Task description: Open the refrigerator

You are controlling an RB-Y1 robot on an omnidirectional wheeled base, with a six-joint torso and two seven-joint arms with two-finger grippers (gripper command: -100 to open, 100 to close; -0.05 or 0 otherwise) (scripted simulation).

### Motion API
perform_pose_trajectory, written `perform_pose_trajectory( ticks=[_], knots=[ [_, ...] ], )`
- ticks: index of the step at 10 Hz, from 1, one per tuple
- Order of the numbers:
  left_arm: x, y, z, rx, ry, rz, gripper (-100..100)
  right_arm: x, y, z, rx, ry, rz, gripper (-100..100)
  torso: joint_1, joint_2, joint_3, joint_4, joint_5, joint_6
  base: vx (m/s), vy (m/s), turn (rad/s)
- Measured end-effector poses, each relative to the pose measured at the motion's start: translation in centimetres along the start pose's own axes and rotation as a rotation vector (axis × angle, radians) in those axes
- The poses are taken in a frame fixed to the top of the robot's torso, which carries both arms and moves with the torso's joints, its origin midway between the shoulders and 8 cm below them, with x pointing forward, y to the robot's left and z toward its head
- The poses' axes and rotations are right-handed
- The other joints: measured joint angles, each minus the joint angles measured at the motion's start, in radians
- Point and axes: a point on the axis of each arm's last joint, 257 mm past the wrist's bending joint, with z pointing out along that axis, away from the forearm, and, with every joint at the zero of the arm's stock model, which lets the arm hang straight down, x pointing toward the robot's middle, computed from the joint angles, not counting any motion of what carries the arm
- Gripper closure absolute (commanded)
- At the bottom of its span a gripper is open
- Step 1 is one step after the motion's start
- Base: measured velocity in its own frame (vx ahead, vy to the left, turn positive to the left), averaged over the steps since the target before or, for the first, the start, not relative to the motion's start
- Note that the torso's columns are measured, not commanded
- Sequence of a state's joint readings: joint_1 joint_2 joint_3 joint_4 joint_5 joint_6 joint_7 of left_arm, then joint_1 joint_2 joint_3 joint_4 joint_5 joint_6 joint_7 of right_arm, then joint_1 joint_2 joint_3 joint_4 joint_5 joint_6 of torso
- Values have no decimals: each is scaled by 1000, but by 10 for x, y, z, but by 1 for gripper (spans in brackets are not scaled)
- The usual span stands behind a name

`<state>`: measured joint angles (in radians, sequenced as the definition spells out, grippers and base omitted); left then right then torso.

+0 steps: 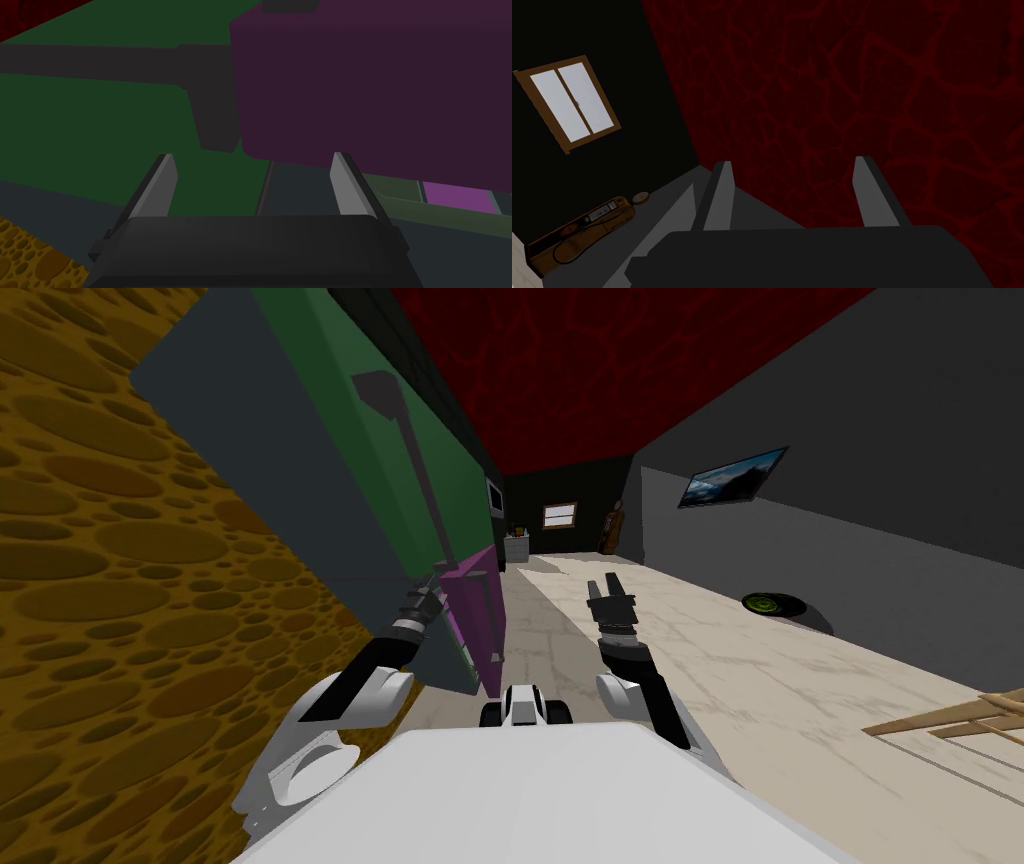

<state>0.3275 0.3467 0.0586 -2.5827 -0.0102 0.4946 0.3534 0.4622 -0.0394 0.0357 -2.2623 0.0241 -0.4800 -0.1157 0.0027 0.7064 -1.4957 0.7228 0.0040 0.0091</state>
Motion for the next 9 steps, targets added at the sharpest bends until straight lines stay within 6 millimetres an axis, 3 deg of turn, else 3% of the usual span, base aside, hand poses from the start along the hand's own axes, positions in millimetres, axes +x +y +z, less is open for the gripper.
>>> perform_pose_trajectory(
  ticks=[9],
  knots=[
    [-60, 16, 35, -5, -88, 59, -100, 0, 0, 0, 0, 0, 0, 0, 4, -2, -1, -2, 2, -1, -68, -20, -112]
  ],
)
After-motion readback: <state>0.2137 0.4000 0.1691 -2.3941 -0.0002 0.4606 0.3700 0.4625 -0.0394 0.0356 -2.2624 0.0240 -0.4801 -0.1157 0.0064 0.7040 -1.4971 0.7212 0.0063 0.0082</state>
